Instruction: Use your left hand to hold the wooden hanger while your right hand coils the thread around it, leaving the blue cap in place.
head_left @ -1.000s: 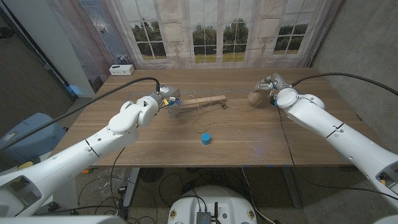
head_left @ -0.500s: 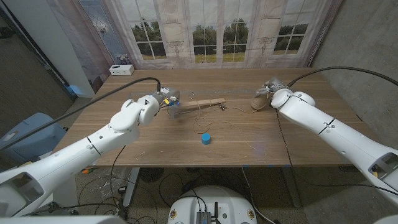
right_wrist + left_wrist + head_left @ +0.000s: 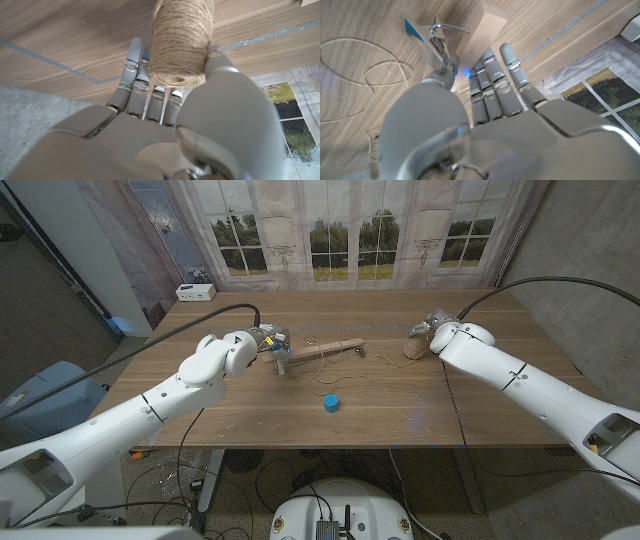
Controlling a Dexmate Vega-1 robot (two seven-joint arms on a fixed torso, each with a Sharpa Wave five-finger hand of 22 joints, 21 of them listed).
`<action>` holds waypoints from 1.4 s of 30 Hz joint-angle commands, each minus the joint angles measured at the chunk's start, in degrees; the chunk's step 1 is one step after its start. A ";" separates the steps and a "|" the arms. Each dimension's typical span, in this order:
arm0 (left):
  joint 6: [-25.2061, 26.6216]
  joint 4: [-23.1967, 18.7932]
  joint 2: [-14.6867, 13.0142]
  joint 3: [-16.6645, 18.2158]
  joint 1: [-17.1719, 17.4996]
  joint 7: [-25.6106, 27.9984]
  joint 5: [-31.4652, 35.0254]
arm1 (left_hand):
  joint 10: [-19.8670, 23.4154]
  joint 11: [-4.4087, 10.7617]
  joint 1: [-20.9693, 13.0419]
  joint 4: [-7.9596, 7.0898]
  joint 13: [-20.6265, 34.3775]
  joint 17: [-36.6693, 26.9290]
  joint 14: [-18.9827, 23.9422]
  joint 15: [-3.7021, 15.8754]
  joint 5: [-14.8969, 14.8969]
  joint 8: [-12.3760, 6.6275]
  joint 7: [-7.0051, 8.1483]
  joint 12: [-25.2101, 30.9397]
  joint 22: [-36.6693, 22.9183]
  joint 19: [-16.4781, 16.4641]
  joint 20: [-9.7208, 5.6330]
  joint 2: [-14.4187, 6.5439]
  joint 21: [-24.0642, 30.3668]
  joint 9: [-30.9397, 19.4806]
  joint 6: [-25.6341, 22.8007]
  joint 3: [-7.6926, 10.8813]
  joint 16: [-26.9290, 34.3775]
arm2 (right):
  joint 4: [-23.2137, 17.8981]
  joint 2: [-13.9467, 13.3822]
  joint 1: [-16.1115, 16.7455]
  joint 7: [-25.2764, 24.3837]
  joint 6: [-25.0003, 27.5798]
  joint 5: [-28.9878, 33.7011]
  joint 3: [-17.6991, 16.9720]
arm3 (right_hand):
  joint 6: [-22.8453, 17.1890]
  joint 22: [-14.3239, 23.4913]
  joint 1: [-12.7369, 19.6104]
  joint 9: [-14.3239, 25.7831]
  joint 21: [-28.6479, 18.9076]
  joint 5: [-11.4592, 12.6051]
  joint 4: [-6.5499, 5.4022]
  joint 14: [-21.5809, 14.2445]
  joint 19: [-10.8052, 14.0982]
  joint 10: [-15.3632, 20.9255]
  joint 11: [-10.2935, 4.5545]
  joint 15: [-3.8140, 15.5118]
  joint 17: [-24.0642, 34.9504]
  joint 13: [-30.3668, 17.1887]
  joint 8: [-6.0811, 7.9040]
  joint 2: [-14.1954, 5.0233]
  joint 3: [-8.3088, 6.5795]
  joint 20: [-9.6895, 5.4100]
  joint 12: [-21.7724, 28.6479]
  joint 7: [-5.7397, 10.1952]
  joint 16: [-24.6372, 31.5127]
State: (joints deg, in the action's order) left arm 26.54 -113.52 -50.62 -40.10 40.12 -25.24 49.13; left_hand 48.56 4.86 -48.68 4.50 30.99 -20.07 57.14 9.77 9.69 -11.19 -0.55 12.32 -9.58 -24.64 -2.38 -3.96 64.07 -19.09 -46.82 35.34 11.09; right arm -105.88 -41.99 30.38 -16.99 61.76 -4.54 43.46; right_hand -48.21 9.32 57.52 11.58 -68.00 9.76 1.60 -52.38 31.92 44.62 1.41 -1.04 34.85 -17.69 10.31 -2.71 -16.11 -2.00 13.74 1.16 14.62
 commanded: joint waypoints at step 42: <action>-13.33 0.28 -3.92 11.90 12.71 33.24 -12.66 | -35.45 -1.32 15.30 -1.64 -11.41 6.80 -39.08 -6.41 0.50 1.44 5.25 -2.00 -0.53 19.01 7.30 -0.85 -15.22 8.08 34.25 -8.01 0.01 | -8.75 -1.65 21.25 -9.05 -32.05 -5.08 -16.89 | 29.38 0.23 -19.17 -0.49 26.41 4.93 -5.60 40.55 -22.83 -31.32 -0.87 1.84 -9.26 4.42 0.42 4.05 9.53 11.27 -3.23 3.34 -4.62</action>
State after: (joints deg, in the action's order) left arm 20.25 -114.67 -54.02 -32.30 48.97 -5.64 43.17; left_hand 13.50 3.54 -33.48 2.85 19.65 -13.29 18.42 2.35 9.91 -9.70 4.71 10.33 -10.02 -5.79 4.70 -4.26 49.13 -10.91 -13.40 27.06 10.65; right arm -112.68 -43.58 43.55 -23.82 42.61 -8.01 32.78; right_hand -19.11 9.49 38.68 10.91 -42.08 14.85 -4.05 -13.12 9.29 14.15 0.42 0.84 25.96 -13.29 10.39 1.12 -6.80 10.47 10.42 4.50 10.22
